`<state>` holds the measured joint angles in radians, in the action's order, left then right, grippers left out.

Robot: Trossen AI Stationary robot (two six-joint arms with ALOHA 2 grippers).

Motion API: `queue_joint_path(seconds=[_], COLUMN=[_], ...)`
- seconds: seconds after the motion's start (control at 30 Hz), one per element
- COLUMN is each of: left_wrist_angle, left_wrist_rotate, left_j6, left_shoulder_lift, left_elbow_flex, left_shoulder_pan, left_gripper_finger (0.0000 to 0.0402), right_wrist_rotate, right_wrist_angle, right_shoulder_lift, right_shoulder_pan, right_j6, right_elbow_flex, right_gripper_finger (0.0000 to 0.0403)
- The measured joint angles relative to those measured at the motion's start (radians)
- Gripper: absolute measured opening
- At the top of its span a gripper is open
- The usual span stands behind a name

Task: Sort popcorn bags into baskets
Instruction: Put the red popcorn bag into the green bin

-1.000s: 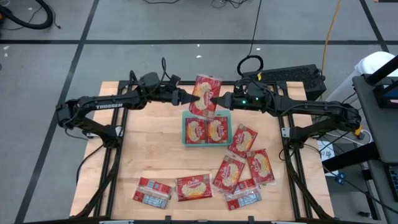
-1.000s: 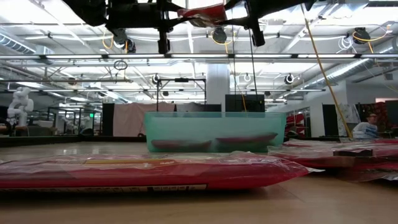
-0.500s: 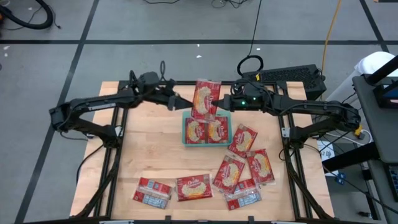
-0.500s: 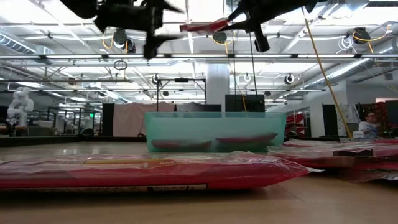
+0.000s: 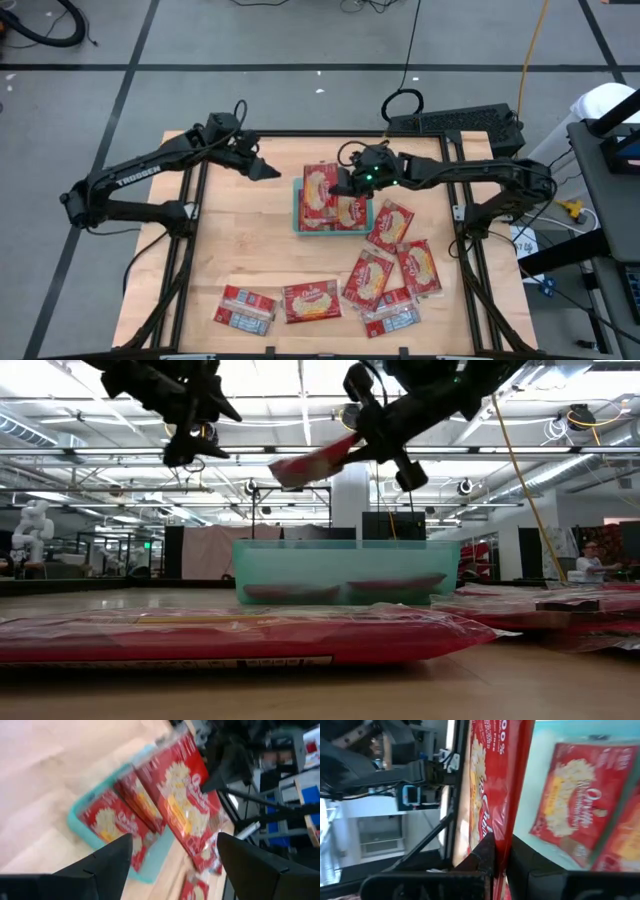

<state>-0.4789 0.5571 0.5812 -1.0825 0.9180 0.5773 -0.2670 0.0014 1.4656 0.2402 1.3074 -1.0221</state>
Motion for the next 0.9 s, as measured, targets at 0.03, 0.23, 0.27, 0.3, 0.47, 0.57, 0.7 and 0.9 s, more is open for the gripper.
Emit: queue_joint_path(seconds=[0.03, 0.23, 0.27, 0.3, 0.47, 0.57, 0.7, 0.9], left_wrist_angle=[-0.017, -0.068, -0.078, -0.086, -0.102, -0.102, -0.103, -0.111], left_wrist_rotate=[-0.002, -0.061, -0.087, -0.111, -0.191, -0.197, -0.2, -0.201], left_j6=[0.0, 0.03, 0.034, 0.034, 0.043, 0.049, 0.048, 0.033], left_shoulder_lift=[0.005, 0.019, 0.018, 0.018, 0.012, 0.011, 0.011, 0.011], left_elbow_flex=[0.0, 0.0, 0.0, 0.0, 0.0, 0.0, 0.0, 0.0], left_shoulder_pan=[-0.011, -0.08, -0.09, -0.1, -0.121, -0.121, -0.121, -0.121], left_gripper_finger=[0.0284, 0.0248, 0.0243, 0.0238, 0.0221, 0.0212, 0.0202, 0.0191], right_wrist_rotate=[-0.006, -0.03, -0.035, -0.042, -0.05, -0.05, -0.056, -0.097], right_wrist_angle=[0.015, -0.071, -0.126, -0.183, -0.342, -0.364, -0.374, -0.22], right_shoulder_lift=[0.009, 0.029, 0.029, 0.031, 0.039, 0.049, 0.08, 0.157], right_shoulder_pan=[0.0, 0.009, 0.014, 0.021, 0.062, 0.085, 0.096, 0.08], right_j6=[0.01, -0.017, -0.045, -0.072, -0.165, -0.194, -0.204, -0.151], right_elbow_flex=[0.0, -0.061, -0.08, -0.094, -0.114, -0.107, -0.095, -0.095], right_gripper_finger=[0.0015, 0.0014, 0.0013, 0.0012, 0.0012, 0.0012, 0.0012, 0.0012])
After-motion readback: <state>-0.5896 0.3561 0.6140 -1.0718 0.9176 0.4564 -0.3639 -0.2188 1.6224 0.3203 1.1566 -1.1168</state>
